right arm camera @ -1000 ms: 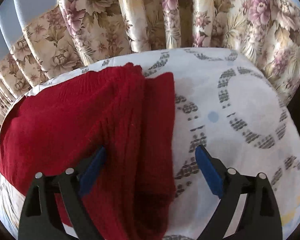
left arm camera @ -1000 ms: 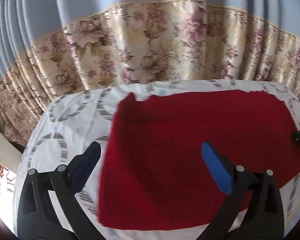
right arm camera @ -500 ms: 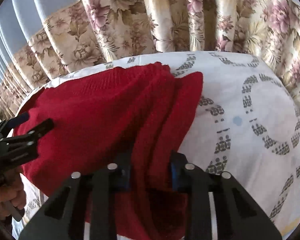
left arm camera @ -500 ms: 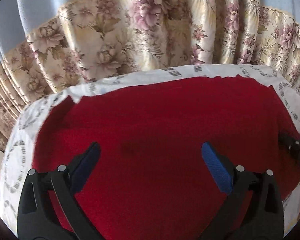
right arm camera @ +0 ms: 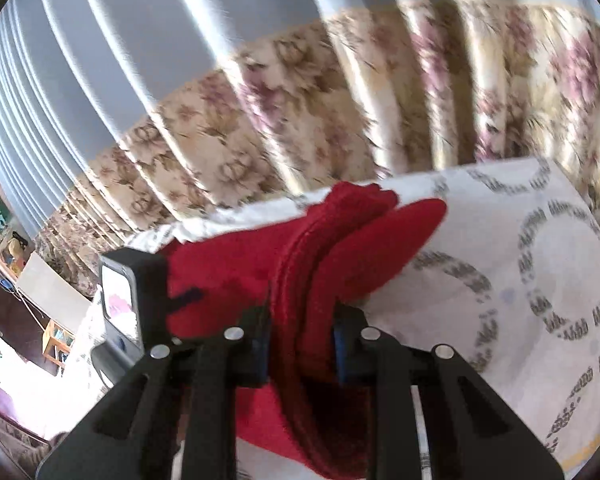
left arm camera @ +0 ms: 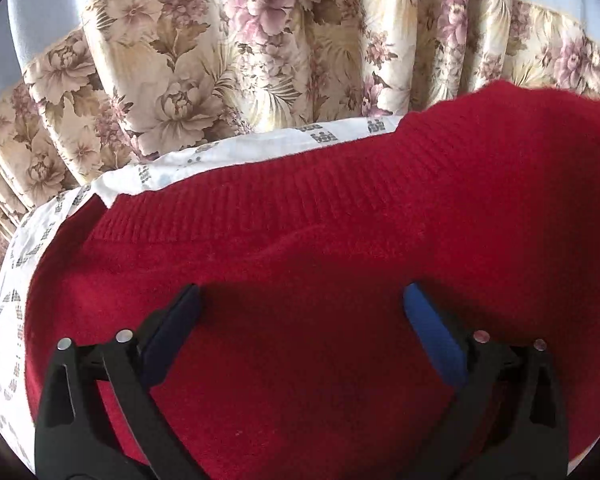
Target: Fold small clothes
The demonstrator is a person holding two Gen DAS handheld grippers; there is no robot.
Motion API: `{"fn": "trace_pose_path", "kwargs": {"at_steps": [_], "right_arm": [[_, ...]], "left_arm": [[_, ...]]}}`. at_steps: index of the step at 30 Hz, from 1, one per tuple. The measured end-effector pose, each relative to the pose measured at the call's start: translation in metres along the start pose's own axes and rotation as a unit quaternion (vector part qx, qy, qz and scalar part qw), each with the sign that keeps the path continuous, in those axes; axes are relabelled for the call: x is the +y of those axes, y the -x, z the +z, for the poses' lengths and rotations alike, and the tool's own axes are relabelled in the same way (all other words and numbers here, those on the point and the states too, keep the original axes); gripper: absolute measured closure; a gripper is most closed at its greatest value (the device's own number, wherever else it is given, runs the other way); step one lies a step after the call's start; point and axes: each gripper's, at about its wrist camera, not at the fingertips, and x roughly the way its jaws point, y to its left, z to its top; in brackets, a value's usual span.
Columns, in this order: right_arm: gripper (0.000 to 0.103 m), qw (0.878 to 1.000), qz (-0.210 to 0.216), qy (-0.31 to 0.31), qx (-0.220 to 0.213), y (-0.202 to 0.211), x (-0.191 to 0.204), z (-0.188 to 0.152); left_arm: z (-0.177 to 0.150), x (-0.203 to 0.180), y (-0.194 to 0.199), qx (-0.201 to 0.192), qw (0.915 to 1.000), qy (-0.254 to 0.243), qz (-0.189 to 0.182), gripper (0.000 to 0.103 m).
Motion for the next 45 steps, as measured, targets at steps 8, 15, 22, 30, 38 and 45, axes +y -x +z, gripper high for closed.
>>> {"fn": "trace_pose_path", "kwargs": {"at_steps": [8,15,22,30,38,45], "right_arm": [[0.081,1.000,0.019,0.005,-0.011,-0.012,0.069,0.010],[0.081,0.998,0.025,0.052,0.000,-0.053,0.155,-0.001],[0.080,0.992,-0.010,0.111,0.052,-0.132,0.223,-0.047],[0.097,0.985,-0.011,0.156,0.066,-0.164,0.266,-0.076],[0.021,0.993,-0.022,0.111,-0.039,-0.077,0.232,-0.057],[0.020,0.982,-0.156,0.083,-0.060,-0.033,0.141,-0.060]], "left_arm": [[-0.005,0.095,0.062,-0.051,0.9980,0.020,0.033,0.003],[-0.028,0.211,0.102,-0.071,0.9908,0.092,0.068,0.003],[-0.057,0.276,0.108,-0.062,0.9864,0.129,0.080,0.003],[-0.086,0.313,0.104,-0.042,0.9838,0.153,0.084,0.003],[-0.089,0.289,0.120,-0.037,0.9880,0.137,0.061,0.003],[-0.078,0.199,0.124,-0.041,0.9944,0.094,0.022,0.003]]}}
